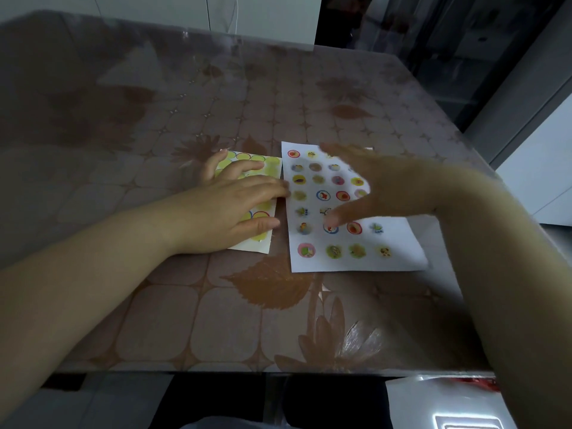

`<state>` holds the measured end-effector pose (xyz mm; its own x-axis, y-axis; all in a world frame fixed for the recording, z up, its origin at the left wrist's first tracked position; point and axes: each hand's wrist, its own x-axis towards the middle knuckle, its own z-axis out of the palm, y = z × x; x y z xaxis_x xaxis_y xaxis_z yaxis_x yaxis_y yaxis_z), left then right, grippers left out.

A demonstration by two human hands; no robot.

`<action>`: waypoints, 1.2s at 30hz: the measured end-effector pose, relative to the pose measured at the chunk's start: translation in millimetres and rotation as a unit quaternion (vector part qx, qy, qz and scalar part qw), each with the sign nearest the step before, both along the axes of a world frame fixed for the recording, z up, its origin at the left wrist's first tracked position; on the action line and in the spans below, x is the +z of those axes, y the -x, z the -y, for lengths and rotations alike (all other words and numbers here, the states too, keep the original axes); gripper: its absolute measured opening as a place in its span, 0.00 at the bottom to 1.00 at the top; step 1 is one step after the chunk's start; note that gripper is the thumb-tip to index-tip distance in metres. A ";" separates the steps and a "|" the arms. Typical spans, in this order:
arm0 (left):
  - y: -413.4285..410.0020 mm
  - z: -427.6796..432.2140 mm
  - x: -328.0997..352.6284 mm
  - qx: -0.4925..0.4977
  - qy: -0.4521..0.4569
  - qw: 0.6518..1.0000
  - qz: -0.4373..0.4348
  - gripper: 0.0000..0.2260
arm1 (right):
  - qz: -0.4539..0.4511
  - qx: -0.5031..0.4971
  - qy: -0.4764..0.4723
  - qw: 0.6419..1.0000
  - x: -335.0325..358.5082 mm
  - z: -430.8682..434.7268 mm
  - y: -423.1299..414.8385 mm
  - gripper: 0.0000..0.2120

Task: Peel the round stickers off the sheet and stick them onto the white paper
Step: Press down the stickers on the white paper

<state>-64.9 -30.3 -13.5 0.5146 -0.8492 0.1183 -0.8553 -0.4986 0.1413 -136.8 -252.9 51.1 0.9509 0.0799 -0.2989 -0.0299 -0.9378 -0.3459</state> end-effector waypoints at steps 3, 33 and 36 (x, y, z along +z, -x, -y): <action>0.5 0.4 0.1 -0.001 0.004 1.000 -0.003 0.30 | -0.014 0.072 0.027 0.997 -11.8 -25.0 0.6 0.56; -2.0 -0.7 -0.9 -0.010 0.011 1.000 -0.007 0.30 | -0.051 0.044 0.073 0.995 -13.8 -3.3 -5.5 0.59; -1.7 -0.9 0.0 -0.008 0.008 1.000 -0.011 0.30 | -0.055 0.033 0.067 0.996 -17.4 -2.2 -8.8 0.60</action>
<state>-63.2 -29.3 -13.5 0.5039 -0.8552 0.1213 -0.8596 -0.4827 0.1678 -128.0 -250.7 33.7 0.9061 0.0937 -0.4125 0.0028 -0.9764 -0.2157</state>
